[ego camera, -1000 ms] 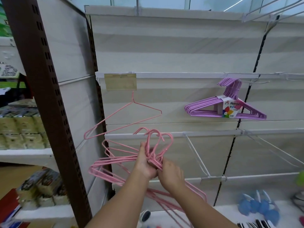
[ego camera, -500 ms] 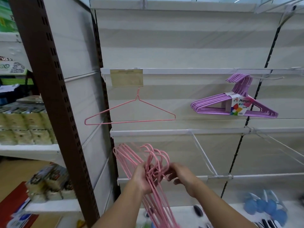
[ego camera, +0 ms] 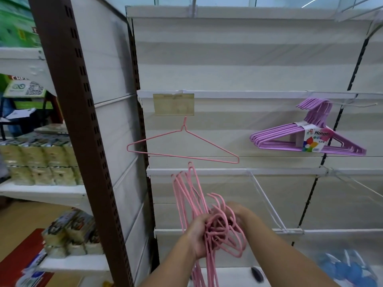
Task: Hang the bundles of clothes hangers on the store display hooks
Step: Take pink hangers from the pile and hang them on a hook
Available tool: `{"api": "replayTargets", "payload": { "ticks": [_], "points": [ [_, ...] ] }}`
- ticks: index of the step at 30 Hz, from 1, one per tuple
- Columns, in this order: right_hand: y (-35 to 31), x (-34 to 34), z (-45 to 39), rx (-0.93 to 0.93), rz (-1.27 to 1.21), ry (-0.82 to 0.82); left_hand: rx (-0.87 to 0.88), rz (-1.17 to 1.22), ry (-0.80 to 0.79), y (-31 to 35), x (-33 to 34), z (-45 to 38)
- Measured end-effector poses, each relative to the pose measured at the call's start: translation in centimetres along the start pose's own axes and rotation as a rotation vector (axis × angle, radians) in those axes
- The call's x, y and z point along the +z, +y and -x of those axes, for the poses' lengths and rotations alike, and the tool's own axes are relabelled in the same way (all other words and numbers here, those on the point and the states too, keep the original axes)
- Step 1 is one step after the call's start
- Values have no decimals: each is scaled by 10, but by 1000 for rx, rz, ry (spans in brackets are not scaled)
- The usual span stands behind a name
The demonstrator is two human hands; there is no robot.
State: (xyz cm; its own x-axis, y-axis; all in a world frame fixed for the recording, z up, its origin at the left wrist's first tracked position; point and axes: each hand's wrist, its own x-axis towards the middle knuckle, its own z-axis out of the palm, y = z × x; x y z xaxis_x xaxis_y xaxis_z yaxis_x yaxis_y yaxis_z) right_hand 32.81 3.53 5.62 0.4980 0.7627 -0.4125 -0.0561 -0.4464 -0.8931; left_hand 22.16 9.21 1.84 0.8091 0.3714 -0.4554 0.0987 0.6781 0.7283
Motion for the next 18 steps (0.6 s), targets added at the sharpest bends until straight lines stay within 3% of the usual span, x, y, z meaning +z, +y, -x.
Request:
{"api": "replayTargets", "payload": {
  "ticks": [4, 7, 10, 12, 15, 18],
  "points": [
    [-1, -9, -9, 50, 39, 145, -35, -19, 129, 0, -4, -3],
    [-2, -23, -12, 22, 146, 325, -26, 107, 166, 5, -12, -6],
    [-4, -37, -11, -93, 193, 498, 16, 276, 166, 14, -16, -9],
    [-5, -45, -8, -164, 348, 584, 55, 343, 167, 19, -15, -10],
    [-10, -51, -3, -239, 431, 518, 104, 400, 145, 26, -8, -12],
    [-11, -45, 6, -180, 304, 295, 149, 348, 115, 34, 4, -16]
  ]
}}
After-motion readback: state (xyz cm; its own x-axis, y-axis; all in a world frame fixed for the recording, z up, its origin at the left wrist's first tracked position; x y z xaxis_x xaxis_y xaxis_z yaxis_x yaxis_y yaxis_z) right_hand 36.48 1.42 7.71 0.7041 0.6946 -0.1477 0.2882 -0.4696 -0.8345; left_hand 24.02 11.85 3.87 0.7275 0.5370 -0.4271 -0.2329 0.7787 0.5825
